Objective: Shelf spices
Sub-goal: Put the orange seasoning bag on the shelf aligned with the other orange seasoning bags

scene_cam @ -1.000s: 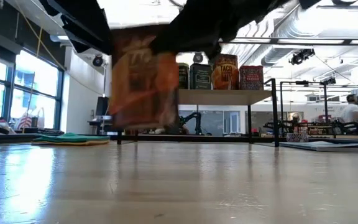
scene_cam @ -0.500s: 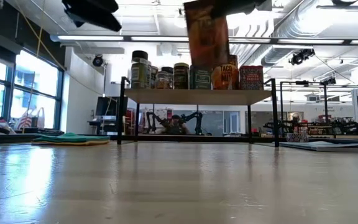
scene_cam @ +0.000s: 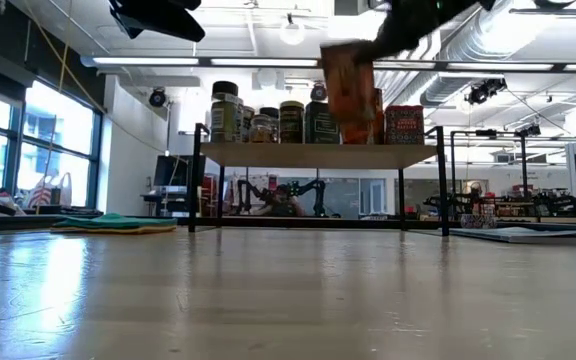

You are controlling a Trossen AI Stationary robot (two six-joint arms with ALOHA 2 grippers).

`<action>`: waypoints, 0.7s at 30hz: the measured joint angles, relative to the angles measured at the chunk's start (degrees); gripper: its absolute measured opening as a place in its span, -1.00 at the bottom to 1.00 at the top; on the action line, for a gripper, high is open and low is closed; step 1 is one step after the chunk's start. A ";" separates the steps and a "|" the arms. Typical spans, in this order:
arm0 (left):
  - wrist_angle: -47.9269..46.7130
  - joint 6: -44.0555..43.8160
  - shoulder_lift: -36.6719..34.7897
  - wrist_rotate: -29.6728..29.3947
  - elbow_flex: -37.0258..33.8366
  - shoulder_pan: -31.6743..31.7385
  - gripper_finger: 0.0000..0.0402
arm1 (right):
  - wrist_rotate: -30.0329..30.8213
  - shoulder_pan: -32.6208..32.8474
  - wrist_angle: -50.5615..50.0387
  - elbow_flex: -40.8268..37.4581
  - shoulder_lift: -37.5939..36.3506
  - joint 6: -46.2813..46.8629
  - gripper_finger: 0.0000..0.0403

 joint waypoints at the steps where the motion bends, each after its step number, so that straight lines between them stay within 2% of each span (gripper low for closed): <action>1: 0.02 0.02 0.00 0.00 0.00 0.00 0.01 | -0.86 -1.48 -1.22 -0.02 0.12 -0.28 -1.00; 8: 0.06 0.07 0.00 -0.23 0.00 0.00 0.01 | -1.90 -6.86 -4.80 -0.02 0.17 -3.58 -1.00; 21: 0.57 0.01 0.00 -0.26 0.00 0.00 0.01 | -1.34 -8.64 -4.78 -0.02 3.59 -4.30 -1.00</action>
